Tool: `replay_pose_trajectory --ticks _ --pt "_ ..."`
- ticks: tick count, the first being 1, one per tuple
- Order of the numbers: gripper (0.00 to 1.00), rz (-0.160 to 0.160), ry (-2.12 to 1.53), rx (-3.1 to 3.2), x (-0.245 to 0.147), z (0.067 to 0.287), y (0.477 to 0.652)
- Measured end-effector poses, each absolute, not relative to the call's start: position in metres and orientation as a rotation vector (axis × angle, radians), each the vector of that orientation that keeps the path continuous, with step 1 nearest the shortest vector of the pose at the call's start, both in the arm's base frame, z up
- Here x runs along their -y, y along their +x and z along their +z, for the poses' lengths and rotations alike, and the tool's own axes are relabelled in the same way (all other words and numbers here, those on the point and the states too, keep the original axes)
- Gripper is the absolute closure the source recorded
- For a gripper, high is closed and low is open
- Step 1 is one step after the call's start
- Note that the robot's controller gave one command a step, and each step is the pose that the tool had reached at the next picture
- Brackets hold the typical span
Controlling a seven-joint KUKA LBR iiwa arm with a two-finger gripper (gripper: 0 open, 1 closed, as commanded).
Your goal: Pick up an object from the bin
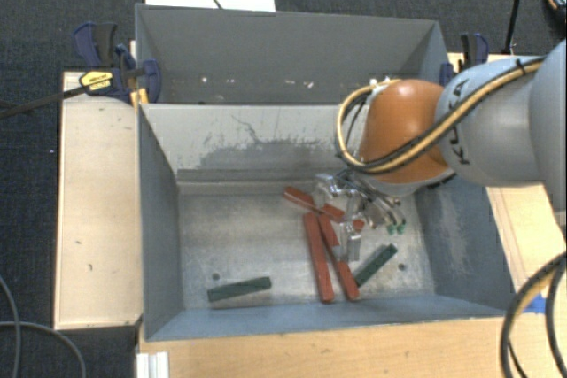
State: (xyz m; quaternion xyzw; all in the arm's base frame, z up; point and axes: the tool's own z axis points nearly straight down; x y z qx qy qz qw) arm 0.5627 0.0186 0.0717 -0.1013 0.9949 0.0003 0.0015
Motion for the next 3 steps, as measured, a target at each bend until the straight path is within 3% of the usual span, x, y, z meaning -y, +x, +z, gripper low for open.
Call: replay_pose_trajectory --ticks 1,2,3 --pt "0.0 0.001 -0.272 -3.126 0.001 0.072 0.531" --pt "0.0 0.001 -0.243 -3.122 -0.02 0.125 0.566" --pt "0.0 0.0 -0.556 -3.092 0.01 0.07 0.557"
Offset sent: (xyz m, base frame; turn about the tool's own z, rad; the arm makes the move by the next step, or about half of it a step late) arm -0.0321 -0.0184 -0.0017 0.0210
